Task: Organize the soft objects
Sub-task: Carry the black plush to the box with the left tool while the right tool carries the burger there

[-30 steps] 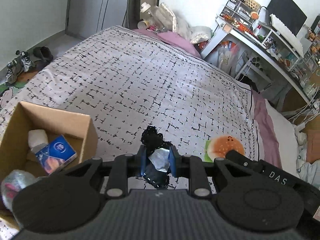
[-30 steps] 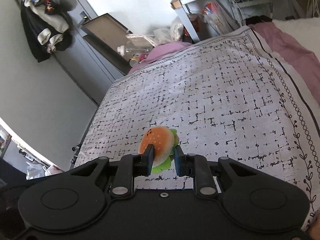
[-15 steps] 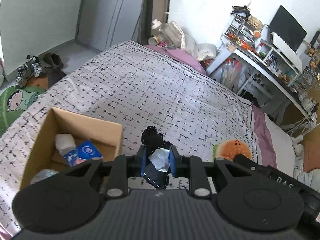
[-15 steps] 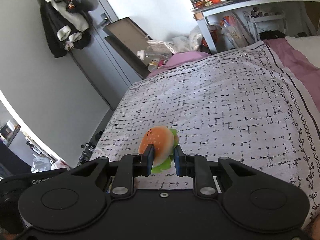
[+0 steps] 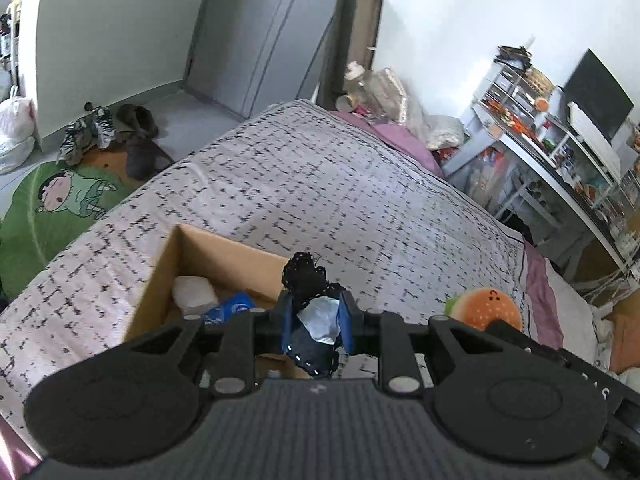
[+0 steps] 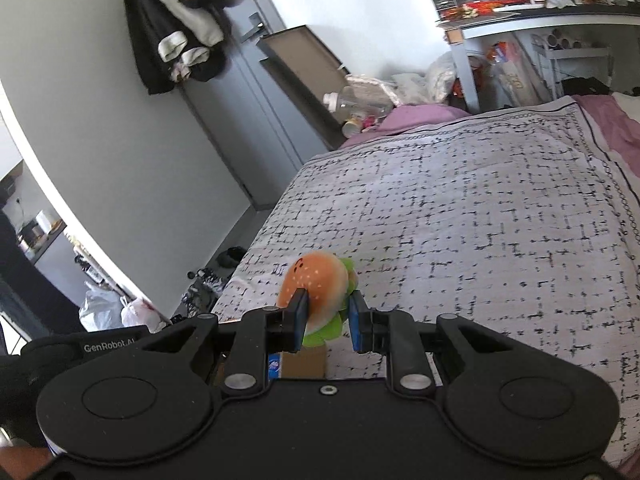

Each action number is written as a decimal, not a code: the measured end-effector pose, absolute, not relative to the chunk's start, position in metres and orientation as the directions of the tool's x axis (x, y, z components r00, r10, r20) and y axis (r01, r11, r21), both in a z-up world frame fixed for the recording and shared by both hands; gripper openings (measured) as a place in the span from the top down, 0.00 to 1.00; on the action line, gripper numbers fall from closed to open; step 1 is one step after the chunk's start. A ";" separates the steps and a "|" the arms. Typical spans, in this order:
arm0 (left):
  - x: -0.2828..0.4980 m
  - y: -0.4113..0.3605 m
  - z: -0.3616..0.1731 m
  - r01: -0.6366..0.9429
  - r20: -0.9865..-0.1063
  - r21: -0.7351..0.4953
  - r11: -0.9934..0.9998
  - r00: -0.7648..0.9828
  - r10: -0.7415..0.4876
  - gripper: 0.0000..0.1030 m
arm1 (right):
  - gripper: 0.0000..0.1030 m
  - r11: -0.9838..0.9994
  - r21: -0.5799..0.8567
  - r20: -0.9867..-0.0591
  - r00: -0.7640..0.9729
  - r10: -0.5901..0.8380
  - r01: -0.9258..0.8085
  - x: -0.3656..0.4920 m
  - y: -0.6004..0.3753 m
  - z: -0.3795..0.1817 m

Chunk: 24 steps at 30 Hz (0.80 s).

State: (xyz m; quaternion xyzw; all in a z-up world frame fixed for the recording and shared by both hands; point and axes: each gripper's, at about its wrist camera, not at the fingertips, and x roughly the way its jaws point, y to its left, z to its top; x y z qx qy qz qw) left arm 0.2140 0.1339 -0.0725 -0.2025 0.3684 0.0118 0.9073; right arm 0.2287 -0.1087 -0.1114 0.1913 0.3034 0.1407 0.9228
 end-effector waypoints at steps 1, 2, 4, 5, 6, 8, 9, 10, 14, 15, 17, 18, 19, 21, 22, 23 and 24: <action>0.214 0.139 -0.073 -0.177 -0.673 -0.361 0.916 0.729 -0.124 0.78 | 0.79 0.887 0.436 -0.510 0.772 0.380 -0.148 0.229 -0.105 -0.112; 0.214 0.143 -0.074 -0.183 -0.673 -0.363 0.914 0.730 -0.121 0.78 | 0.79 0.888 0.434 -0.512 0.770 0.382 -0.152 0.228 -0.101 -0.112; 0.214 0.153 -0.077 -0.195 -0.673 -0.366 0.910 0.730 -0.114 0.77 | 0.79 0.889 0.429 -0.514 0.766 0.386 -0.161 0.227 -0.094 -0.113; 0.214 0.157 -0.079 -0.203 -0.676 -0.365 0.909 0.729 -0.108 0.77 | 0.79 0.890 0.426 -0.515 0.764 0.388 -0.165 0.227 -0.090 -0.113; 0.215 0.161 -0.081 -0.214 -0.680 -0.361 0.907 0.726 -0.099 0.77 | 0.79 0.890 0.424 -0.516 0.762 0.391 -0.169 0.226 -0.086 -0.113; 0.216 0.168 -0.087 -0.232 -0.687 -0.356 0.905 0.722 -0.085 0.77 | 0.79 0.890 0.422 -0.517 0.759 0.396 -0.176 0.225 -0.079 -0.113; 0.216 0.172 -0.089 -0.240 -0.690 -0.359 0.902 0.719 -0.083 0.77 | 0.79 0.890 0.420 -0.520 0.757 0.396 -0.177 0.225 -0.076 -0.113; 0.216 0.176 -0.093 -0.248 -0.693 -0.364 0.898 0.716 -0.083 0.77 | 0.79 0.890 0.421 -0.521 0.755 0.397 -0.178 0.225 -0.072 -0.113; 0.219 0.192 -0.106 -0.291 -0.714 -0.365 0.885 0.697 -0.065 0.76 | 0.79 0.886 0.430 -0.527 0.749 0.402 -0.173 0.226 -0.056 -0.112; 0.220 0.195 -0.108 -0.303 -0.719 -0.364 0.881 0.693 -0.059 0.75 | 0.79 0.884 0.431 -0.526 0.747 0.407 -0.179 0.227 -0.051 -0.111; 0.222 0.201 -0.111 -0.317 -0.733 -0.363 0.876 0.678 -0.058 0.71 | 0.79 0.883 0.428 -0.524 0.744 0.415 -0.192 0.228 -0.042 -0.110; 0.222 0.203 -0.112 -0.319 -0.737 -0.365 0.875 0.673 -0.062 0.66 | 0.79 0.883 0.427 -0.523 0.743 0.417 -0.195 0.229 -0.038 -0.111; 0.223 0.206 -0.113 -0.323 -0.743 -0.367 0.872 0.666 -0.066 0.62 | 0.79 0.883 0.428 -0.526 0.740 0.419 -0.195 0.230 -0.035 -0.112; 0.223 0.211 -0.113 -0.334 -0.748 -0.366 0.869 0.661 -0.061 0.58 | 0.79 0.881 0.433 -0.535 0.733 0.420 -0.189 0.234 -0.030 -0.116; 0.223 0.212 -0.113 -0.333 -0.747 -0.364 0.870 0.663 -0.059 0.57 | 0.79 0.881 0.436 -0.539 0.730 0.419 -0.184 0.235 -0.028 -0.117; 0.223 0.212 -0.112 -0.332 -0.747 -0.359 0.873 0.663 -0.055 0.56 | 0.79 0.881 0.437 -0.543 0.728 0.417 -0.179 0.236 -0.026 -0.118; 0.223 0.214 -0.111 -0.333 -0.749 -0.354 0.874 0.661 -0.051 0.55 | 0.79 0.882 0.437 -0.545 0.728 0.415 -0.176 0.237 -0.024 -0.118</action>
